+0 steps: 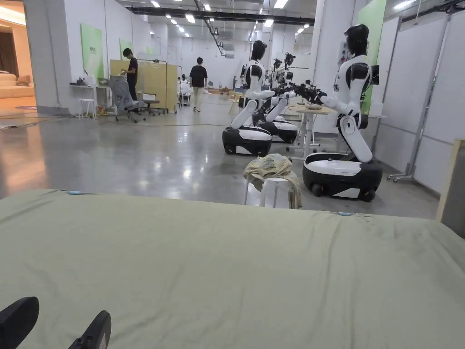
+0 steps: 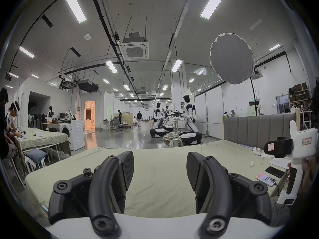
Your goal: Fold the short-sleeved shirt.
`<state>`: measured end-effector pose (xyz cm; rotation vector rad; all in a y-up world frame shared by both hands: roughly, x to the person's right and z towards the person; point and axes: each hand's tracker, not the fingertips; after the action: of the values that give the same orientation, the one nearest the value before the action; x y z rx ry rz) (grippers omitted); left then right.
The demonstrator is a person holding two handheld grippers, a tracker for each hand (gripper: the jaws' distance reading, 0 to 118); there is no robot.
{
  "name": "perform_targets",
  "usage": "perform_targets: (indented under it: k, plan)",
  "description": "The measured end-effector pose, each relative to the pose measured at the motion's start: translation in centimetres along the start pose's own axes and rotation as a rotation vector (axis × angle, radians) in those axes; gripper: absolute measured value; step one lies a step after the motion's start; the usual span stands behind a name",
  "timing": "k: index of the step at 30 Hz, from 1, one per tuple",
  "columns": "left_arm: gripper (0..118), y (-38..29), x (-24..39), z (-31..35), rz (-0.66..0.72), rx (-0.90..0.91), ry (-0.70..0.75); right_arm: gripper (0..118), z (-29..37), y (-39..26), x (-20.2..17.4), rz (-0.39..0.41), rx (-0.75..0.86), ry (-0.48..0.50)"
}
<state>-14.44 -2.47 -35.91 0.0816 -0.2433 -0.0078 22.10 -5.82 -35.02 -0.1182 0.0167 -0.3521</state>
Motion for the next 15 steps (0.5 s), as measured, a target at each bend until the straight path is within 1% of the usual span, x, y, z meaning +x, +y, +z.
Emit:
perform_targets:
  k: [3,6,8,11,15]
  plan:
    - [62,0.10,0.10,-0.03,-0.001,0.000,0.000,118,0.25,0.55,-0.18,-0.056,0.012,0.054]
    - [62,0.28,0.02,0.02,0.008,0.000,-0.004,118,0.09,0.88,-0.15,-0.096,0.002,0.043]
    - [62,0.34,-0.06,0.05,0.020,0.002,-0.009,118,-0.10,0.91,-0.07,-0.118,-0.003,0.014]
    - [62,0.40,-0.08,0.02,0.024,0.002,-0.009,118,-0.25,0.69,0.04,-0.117,-0.007,-0.018]
    - [62,0.35,-0.23,0.05,0.027,0.001,-0.004,118,-0.22,0.57,0.46,-0.113,-0.016,-0.021]
